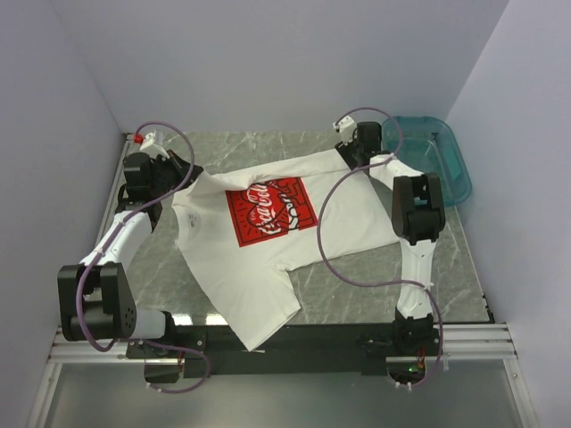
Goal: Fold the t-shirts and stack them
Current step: Fold the tshirt
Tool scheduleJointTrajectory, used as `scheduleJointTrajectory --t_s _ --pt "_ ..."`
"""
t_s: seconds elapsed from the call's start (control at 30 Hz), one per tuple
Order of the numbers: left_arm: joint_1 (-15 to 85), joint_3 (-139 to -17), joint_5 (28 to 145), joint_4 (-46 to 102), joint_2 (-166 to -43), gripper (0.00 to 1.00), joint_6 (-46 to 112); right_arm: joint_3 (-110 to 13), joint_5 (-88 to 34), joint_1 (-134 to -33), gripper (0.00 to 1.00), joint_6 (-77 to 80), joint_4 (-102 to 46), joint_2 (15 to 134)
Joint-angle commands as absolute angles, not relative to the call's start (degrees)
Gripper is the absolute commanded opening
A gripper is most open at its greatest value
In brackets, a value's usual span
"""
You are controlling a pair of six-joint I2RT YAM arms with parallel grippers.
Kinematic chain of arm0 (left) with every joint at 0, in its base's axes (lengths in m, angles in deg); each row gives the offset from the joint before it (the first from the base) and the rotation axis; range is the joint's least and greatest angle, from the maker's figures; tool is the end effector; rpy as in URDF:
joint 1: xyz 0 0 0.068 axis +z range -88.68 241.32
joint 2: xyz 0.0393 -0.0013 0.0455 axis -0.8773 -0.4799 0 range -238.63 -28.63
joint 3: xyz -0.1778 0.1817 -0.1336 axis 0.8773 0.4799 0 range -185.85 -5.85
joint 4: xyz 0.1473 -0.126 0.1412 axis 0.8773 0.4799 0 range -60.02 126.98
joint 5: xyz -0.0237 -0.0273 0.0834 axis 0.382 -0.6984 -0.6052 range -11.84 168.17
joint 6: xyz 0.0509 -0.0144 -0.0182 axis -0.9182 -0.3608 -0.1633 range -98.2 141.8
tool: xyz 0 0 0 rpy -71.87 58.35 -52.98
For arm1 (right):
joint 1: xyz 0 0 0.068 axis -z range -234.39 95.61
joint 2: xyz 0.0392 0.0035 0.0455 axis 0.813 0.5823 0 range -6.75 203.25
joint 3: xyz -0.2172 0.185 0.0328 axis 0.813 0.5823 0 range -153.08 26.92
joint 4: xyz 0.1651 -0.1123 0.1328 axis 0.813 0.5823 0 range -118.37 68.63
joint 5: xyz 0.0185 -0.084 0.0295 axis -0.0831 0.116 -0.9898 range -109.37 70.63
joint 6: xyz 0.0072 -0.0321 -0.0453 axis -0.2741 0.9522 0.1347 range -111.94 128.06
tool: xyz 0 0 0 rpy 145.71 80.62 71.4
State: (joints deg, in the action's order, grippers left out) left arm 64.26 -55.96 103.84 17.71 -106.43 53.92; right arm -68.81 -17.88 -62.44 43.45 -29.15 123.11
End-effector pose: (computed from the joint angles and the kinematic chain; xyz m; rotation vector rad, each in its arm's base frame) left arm 0.2906 -0.0019 0.3071 -0.2516 1.8649 -0.7647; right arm 0.5051 0.0704 0.1908 -0.7884 2.0199 -0.3037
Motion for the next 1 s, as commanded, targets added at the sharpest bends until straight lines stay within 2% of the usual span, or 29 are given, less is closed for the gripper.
scheduleJointTrajectory --t_s 0.0,0.53,0.97 --pt "64.05 -56.92 106.55 17.67 -104.22 0.01 52.22 -69.59 -23.4 -61.51 0.66 41.81 -25.92 114.81" --pt "63.87 -57.35 111.12 21.89 -101.85 0.01 47.91 -68.98 -49.51 -57.99 0.69 38.3 -8.77 106.82" --pt "62.29 -57.18 109.02 24.09 -102.64 0.01 47.64 -64.23 -54.7 -57.99 0.69 36.44 -7.28 102.33"
